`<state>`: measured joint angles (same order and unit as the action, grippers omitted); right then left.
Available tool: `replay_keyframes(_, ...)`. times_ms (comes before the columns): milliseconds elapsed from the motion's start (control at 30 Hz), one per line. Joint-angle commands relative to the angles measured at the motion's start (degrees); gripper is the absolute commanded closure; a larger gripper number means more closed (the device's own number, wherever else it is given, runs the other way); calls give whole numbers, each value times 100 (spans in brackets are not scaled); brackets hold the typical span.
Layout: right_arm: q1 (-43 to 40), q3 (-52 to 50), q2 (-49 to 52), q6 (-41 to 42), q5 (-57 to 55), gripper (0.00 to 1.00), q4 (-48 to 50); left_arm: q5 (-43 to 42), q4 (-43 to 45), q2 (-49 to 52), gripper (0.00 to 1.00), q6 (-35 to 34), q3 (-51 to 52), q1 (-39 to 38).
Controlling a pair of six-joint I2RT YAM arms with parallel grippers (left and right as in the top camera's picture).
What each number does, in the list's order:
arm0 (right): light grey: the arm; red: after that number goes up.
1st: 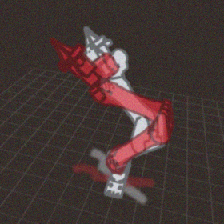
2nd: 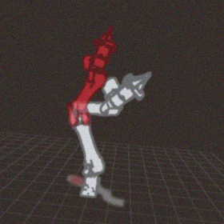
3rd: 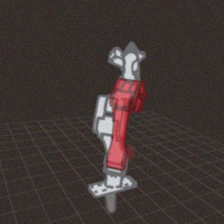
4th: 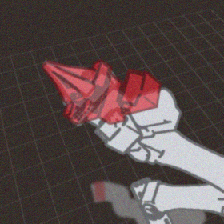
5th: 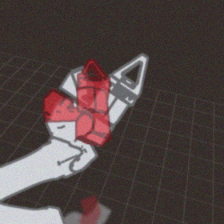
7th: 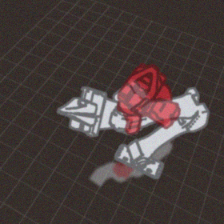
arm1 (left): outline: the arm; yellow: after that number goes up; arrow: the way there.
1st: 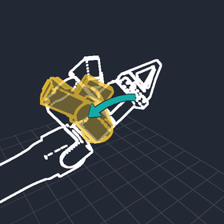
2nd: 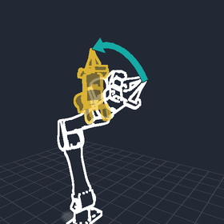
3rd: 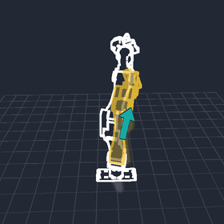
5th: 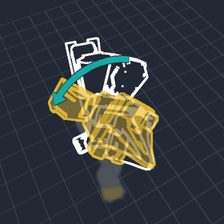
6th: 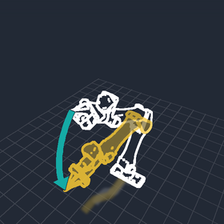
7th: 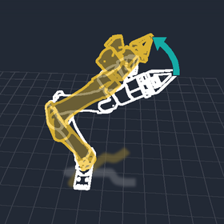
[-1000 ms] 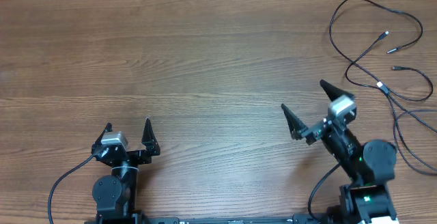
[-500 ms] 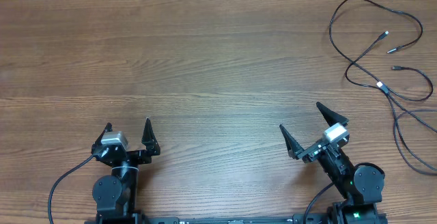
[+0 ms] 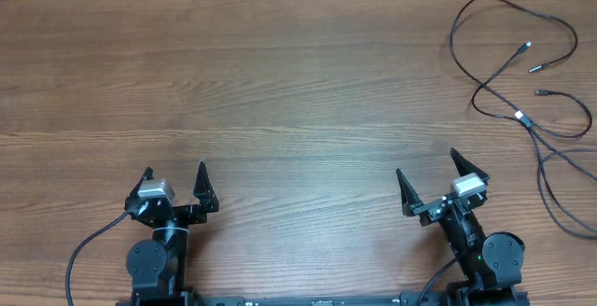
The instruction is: Untangle cables
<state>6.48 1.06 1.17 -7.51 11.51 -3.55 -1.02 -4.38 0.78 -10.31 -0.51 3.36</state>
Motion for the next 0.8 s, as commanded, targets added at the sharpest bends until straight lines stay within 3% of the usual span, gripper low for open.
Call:
replay_keyframes(0, 9, -59, -101, 15, -463, 0, -68, 9, -9, -52, 1, 59, 22, -33)
replay_keyframes(200, -188, -59, -101, 573, -1161, 0, -133, 9, -9, -52, 0, 59, 22, -33)
replay_keyframes(767, -496, -59, -101, 621, -1145, 0, -129, 9, -11, -52, 0, 59, 22, -33)
